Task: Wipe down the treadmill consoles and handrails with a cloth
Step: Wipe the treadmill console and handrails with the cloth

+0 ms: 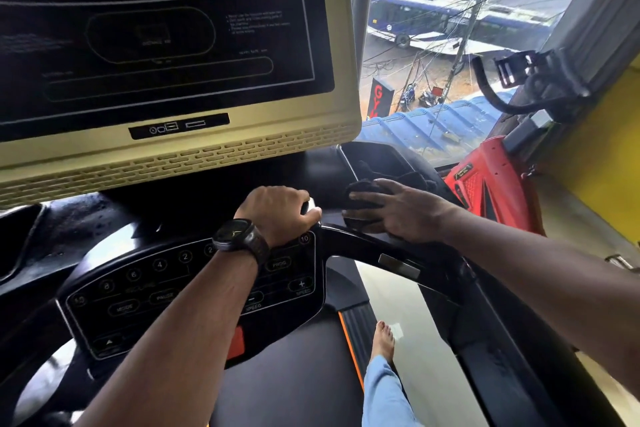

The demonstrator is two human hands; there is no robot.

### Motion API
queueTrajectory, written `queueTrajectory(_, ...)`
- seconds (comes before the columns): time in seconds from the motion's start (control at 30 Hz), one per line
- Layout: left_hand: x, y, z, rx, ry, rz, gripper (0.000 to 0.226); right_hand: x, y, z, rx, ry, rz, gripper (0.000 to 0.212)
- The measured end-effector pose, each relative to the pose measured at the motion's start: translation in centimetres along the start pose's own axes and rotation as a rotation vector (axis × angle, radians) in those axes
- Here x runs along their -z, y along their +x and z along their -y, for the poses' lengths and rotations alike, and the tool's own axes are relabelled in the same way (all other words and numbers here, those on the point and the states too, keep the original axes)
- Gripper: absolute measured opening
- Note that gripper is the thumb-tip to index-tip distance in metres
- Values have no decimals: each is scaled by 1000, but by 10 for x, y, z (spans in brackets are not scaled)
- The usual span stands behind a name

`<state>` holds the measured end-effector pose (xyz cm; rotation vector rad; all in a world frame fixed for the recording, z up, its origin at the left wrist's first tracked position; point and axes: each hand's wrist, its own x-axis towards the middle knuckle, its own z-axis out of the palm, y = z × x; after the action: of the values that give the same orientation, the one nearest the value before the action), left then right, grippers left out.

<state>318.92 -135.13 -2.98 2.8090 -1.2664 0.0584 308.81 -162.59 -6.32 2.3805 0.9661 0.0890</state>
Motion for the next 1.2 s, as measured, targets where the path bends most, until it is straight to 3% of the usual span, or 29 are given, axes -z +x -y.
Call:
queueTrajectory(0.23,-6,4,1,68,9,52,49,-6,4,16,-95,-21,18,47)
queueTrajectory(0.43,3,3,-5,127,-37,119,48,-5,-15,2,-18,-97,114,36)
queueTrajectory(0.6,-5,1,-21,53,114,47,54,2,22,3,38,-89,-8,35)
queueTrajectory(0.77,-10,4,-16,23,111,26,56,6,48,-4,149,-179,6,33)
queueTrajectory(0.9,-13,2,-10,6,89,-9,63,0,31,4,66,13,-172,44)
queueTrajectory(1.1,-7,0,-11,17,63,5,53,-7,-26,9,-66,89,26,43)
queueTrajectory(1.2,-5,0,-13,25,72,15,49,-3,-33,10,-191,171,46,39)
